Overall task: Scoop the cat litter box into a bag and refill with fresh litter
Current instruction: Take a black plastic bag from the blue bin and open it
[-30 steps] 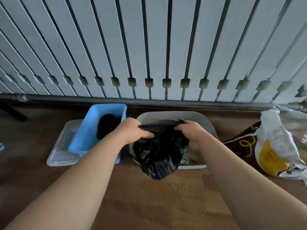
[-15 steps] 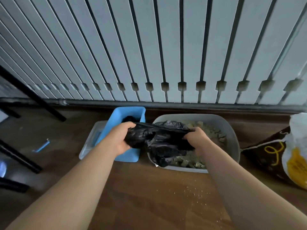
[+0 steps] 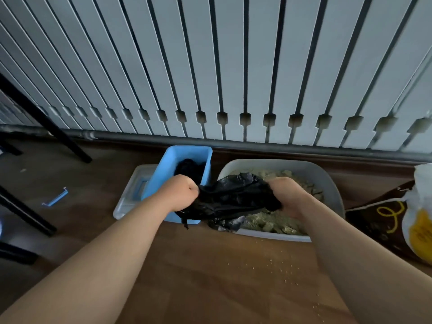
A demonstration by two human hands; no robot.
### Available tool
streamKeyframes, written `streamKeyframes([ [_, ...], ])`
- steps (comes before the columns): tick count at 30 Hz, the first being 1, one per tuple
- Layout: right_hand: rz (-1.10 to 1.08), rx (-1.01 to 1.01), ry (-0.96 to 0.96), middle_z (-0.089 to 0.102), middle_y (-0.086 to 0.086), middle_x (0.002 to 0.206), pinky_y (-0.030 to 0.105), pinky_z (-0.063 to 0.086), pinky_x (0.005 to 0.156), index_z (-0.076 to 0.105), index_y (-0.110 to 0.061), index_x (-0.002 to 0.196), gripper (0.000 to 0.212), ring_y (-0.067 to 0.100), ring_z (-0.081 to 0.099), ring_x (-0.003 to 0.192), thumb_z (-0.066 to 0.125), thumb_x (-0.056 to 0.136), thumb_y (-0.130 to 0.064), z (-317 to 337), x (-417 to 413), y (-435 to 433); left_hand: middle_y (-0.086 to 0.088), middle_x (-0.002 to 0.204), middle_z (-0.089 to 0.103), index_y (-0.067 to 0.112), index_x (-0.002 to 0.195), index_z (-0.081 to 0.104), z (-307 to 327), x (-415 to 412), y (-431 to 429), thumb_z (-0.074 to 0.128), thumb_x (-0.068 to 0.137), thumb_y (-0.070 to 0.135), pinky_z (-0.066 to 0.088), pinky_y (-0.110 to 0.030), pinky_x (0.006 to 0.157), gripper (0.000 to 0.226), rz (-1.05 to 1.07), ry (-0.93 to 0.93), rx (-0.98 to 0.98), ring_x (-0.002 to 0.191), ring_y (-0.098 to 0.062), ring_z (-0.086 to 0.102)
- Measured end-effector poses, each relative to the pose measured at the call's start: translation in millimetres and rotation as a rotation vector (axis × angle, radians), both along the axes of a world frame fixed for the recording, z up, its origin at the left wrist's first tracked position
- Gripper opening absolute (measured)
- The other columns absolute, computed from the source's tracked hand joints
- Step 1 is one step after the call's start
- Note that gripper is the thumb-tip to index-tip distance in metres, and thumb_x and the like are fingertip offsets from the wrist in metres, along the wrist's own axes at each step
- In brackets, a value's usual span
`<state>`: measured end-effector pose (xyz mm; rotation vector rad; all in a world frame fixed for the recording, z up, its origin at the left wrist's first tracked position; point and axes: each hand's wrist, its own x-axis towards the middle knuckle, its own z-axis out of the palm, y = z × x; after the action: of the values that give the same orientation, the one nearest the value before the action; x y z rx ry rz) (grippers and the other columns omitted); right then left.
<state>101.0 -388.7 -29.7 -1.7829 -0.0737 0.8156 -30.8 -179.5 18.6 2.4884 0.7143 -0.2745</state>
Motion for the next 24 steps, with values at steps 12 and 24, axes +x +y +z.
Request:
streamKeyframes([
  [12, 0.332, -0.135, -0.206, 0.064, 0.015, 0.089, 0.028, 0.048, 0.045, 0.059, -0.012, 0.124, 0.042, 0.026, 0.061, 0.062, 0.045, 0.091, 0.010, 20, -30, 43, 0.002, 0.161, 0.000, 0.026, 0.151, -0.016, 20, -27, 33, 0.079, 0.073, 0.042, 0.049, -0.034, 0.071, 0.124, -0.040, 0.246, 0.397, 0.110, -0.028, 0.058],
  [24, 0.314, 0.091, 0.236, 0.064, 0.013, 0.117, 0.043, 0.054, 0.086, 0.065, -0.009, 0.119, 0.028, 0.032, 0.064, 0.105, 0.057, 0.092, -0.006, -2, -41, 62, -0.005, 0.059, 0.041, 0.033, 0.149, -0.022, 13, -39, 58, 0.037, 0.087, -0.007, 0.025, -0.031, 0.043, 0.094, -0.048, 0.333, 0.383, 0.044, -0.016, 0.030],
])
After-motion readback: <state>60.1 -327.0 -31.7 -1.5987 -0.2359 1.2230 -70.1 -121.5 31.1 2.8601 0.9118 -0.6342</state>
